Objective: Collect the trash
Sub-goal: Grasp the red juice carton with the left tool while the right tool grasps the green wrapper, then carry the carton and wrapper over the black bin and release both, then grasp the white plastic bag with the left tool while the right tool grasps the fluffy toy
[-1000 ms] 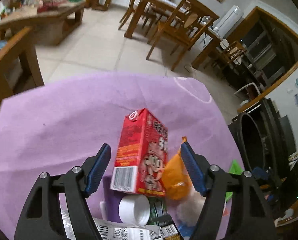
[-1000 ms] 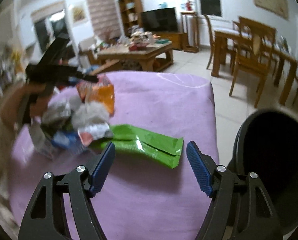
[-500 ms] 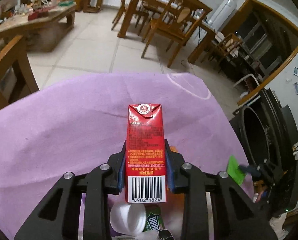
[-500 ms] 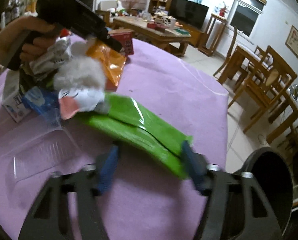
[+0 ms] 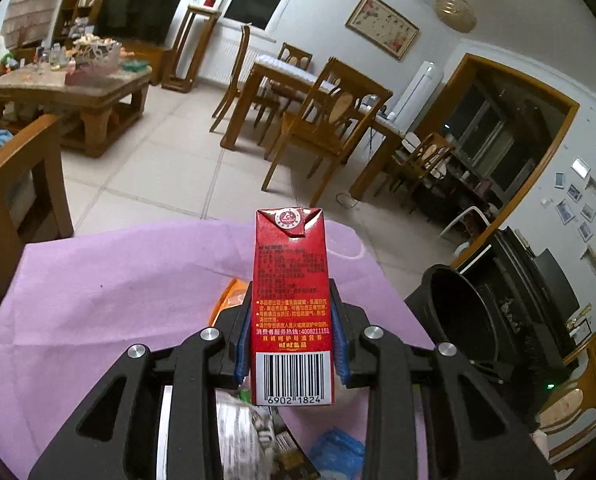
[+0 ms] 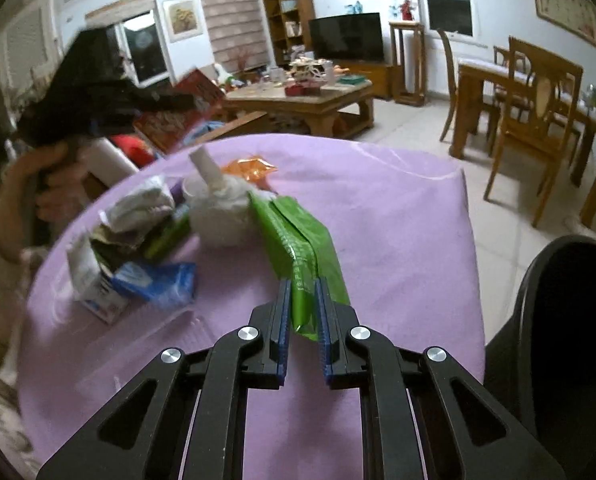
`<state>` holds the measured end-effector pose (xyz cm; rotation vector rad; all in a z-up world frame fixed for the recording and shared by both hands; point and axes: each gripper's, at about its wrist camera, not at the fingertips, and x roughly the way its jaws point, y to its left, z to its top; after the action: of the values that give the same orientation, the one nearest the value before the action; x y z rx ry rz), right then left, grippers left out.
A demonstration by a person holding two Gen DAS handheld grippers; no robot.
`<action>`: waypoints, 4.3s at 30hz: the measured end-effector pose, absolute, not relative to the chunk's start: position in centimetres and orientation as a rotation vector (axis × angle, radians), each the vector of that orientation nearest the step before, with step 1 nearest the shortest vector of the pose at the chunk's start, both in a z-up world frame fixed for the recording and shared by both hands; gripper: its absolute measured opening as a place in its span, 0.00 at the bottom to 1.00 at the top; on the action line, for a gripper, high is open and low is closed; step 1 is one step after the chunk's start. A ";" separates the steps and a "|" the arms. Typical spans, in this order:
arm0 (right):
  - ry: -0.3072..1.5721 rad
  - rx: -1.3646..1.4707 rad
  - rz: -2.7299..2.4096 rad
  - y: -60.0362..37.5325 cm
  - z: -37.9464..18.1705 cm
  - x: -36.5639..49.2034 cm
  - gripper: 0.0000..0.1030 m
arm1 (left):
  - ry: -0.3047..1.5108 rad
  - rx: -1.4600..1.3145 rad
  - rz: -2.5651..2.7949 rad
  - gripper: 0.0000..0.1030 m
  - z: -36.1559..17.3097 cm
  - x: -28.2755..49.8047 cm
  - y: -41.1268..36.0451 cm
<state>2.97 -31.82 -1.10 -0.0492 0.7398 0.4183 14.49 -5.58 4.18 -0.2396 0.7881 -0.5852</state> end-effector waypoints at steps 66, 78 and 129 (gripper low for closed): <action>0.357 0.627 -0.064 -60.4 -2.9 -8.6 0.90 | 0.793 -0.047 -0.913 0.95 -0.1 7.0 -37.1; 0.426 0.507 0.106 -51.1 0.3 -5.0 0.91 | 0.665 -0.038 -0.722 0.95 4.3 4.0 -23.4; 0.603 0.291 0.509 -30.6 3.5 2.9 0.40 | 0.626 -0.116 -0.490 0.64 5.9 3.9 -4.6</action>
<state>2.94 -30.61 3.54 0.2908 0.6027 0.5086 3.87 -4.64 5.94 -0.1163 0.6257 -0.4898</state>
